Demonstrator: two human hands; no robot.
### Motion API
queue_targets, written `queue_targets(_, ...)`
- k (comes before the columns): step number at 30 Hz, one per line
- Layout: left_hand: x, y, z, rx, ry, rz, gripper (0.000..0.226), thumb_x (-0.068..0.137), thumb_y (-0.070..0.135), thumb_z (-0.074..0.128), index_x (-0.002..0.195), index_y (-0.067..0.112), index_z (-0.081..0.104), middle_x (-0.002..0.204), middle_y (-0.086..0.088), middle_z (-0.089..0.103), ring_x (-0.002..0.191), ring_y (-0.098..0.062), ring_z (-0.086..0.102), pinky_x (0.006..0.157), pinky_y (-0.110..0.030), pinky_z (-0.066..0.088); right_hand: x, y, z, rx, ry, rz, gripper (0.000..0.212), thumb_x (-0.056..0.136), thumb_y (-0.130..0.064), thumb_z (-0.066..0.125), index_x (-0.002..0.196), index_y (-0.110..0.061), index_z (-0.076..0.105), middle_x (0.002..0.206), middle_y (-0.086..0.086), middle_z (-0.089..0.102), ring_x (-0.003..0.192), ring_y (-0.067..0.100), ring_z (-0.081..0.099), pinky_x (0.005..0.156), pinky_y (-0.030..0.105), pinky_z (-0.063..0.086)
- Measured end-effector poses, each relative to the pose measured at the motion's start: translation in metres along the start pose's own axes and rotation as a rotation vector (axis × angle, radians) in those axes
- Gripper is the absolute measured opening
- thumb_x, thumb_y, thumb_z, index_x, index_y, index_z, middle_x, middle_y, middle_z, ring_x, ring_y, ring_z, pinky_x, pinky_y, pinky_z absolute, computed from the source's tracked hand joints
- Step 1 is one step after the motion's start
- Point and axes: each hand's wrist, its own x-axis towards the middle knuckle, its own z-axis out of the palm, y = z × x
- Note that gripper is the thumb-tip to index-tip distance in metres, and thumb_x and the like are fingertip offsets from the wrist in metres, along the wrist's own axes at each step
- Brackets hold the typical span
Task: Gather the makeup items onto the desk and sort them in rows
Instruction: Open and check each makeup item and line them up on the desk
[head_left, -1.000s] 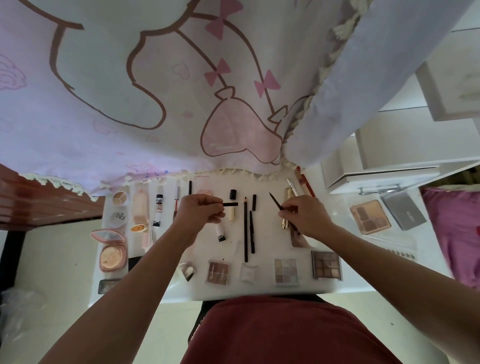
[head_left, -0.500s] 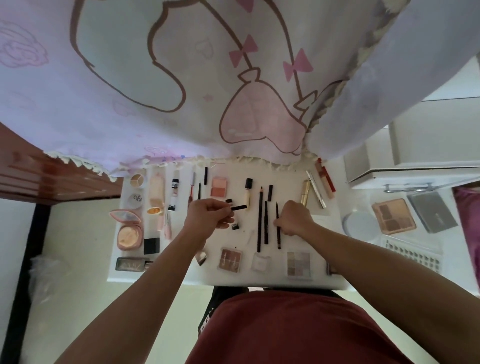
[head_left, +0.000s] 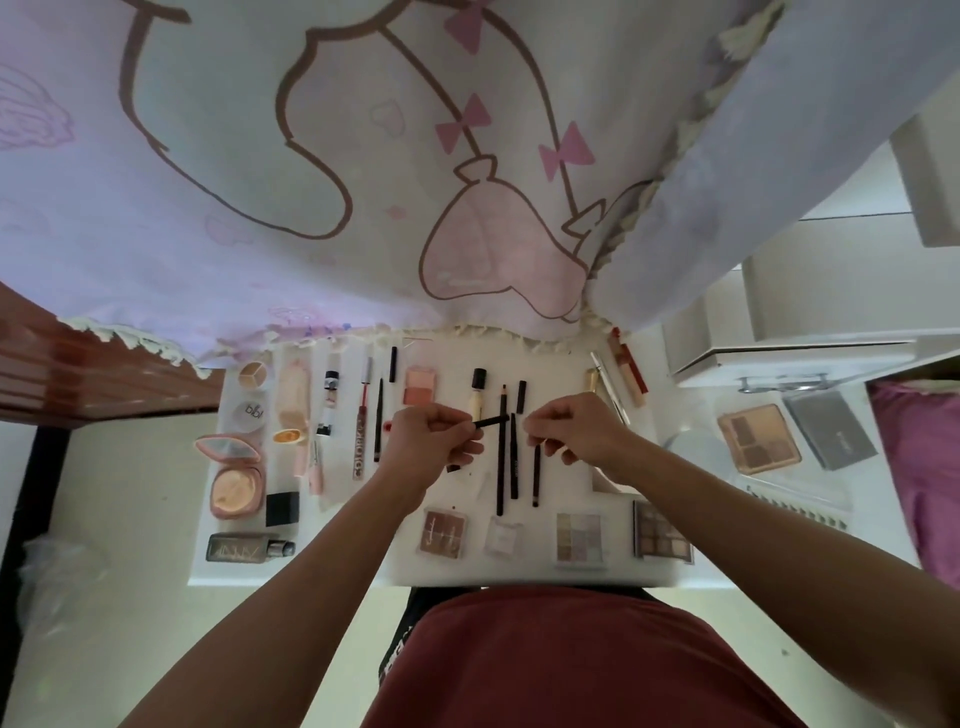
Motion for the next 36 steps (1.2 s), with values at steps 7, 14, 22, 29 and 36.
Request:
queue_targets(7,-0.002,0.003,0.014,0.046,-0.063,0.022,0.013,0.081,-0.003,0.072,0.093,-0.005,0.066,0.085,-0.019,0.073,0.073,-0.025,0.071,0.064,-0.027,0.058,-0.001,-0.004,-0.005,0.225,-0.063,0.054,0.017,0.085,-0.019,0.075,0.100,-0.010,0.074,0.089,0.004,0.076,0.070,0.009,0.064,0.062,0.025,0.048)
queue_targets(14,-0.002,0.004,0.023,0.049,-0.075,0.064,0.011,0.081,-0.005,0.071,0.091,-0.004,0.067,0.083,-0.018,0.074,0.075,-0.024,0.072,0.064,-0.026,0.058,0.009,-0.010,-0.011,0.351,0.007,0.168,0.016,0.081,-0.009,0.078,0.094,-0.002,0.071,0.080,0.009,0.073,0.062,0.012,0.061,0.055,0.022,0.049)
queue_targets(22,0.002,-0.005,0.020,0.051,-0.035,0.032,0.016,0.081,-0.003,0.072,0.094,0.005,0.067,0.078,-0.008,0.071,0.076,-0.022,0.069,0.069,-0.032,0.058,0.053,-0.017,-0.037,-0.048,0.275,-0.013,0.004,0.081,-0.009,0.076,0.082,-0.006,0.074,0.075,0.009,0.071,0.064,0.012,0.063,0.057,0.020,0.050)
queue_targets(29,-0.005,-0.029,-0.002,0.099,0.040,-0.003,0.016,0.083,0.002,0.072,0.097,0.006,0.066,0.083,-0.014,0.071,0.073,-0.021,0.069,0.068,-0.032,0.058,0.112,-0.004,-0.033,-0.699,0.285,-0.082,0.009,0.081,-0.015,0.064,0.081,-0.009,0.072,0.082,0.005,0.071,0.078,0.021,0.065,0.075,0.034,0.054)
queue_targets(36,-0.010,-0.043,-0.011,0.074,0.076,-0.052,0.015,0.081,0.001,0.073,0.095,0.001,0.067,0.078,-0.014,0.070,0.068,-0.021,0.067,0.063,-0.031,0.056,0.122,-0.001,-0.022,-0.792,0.280,-0.058,0.008,0.078,-0.018,0.069,0.081,-0.011,0.070,0.079,0.005,0.070,0.076,0.024,0.066,0.066,0.029,0.051)
